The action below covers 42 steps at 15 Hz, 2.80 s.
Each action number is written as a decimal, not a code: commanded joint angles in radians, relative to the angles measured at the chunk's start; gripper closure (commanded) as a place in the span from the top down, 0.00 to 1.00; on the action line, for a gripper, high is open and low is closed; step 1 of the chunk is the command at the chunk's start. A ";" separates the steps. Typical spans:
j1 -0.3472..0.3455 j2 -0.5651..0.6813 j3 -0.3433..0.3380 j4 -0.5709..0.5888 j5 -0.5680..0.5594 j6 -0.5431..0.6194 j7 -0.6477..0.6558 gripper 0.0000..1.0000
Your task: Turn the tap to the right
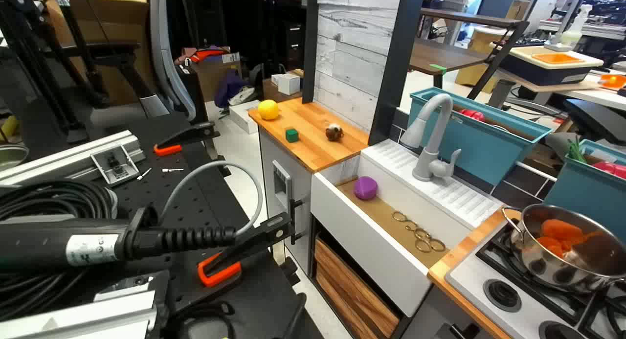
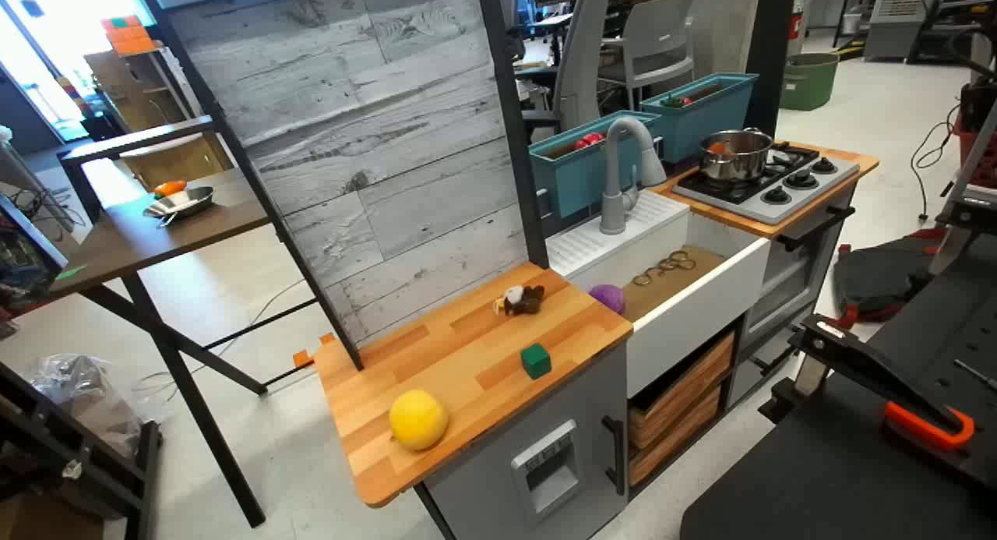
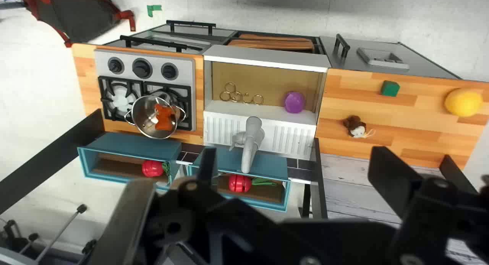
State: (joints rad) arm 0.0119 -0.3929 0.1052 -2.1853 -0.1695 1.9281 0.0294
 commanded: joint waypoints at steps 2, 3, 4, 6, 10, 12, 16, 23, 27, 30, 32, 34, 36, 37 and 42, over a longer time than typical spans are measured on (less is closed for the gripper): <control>0.012 0.001 -0.010 0.003 -0.004 -0.003 0.004 1.00; 0.012 0.001 -0.010 0.004 -0.004 -0.003 0.004 1.00; 0.012 0.001 -0.010 0.004 -0.004 -0.003 0.004 1.00; 0.012 0.001 -0.010 0.004 -0.004 -0.003 0.004 1.00; 0.006 0.023 -0.006 -0.014 -0.027 0.034 0.011 1.00; 0.000 0.063 -0.003 -0.035 -0.045 0.073 0.022 1.00; -0.012 0.205 -0.007 -0.085 -0.100 0.238 0.082 1.00; -0.003 0.568 -0.064 -0.049 -0.286 0.438 0.307 1.00; 0.040 0.732 -0.141 0.001 -0.366 0.541 0.441 1.00; 0.090 0.863 -0.203 0.067 -0.346 0.634 0.570 1.00; 0.135 0.949 -0.246 0.125 -0.326 0.684 0.651 1.00; 0.175 1.027 -0.281 0.180 -0.303 0.729 0.720 1.00; 0.232 1.102 -0.338 0.240 -0.315 0.786 0.810 1.00; 0.261 1.136 -0.369 0.269 -0.319 0.813 0.850 1.00; 0.427 1.275 -0.553 0.368 -0.327 0.936 1.036 1.00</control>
State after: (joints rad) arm 0.3438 0.7989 -0.3386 -1.8815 -0.4979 2.7961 0.9701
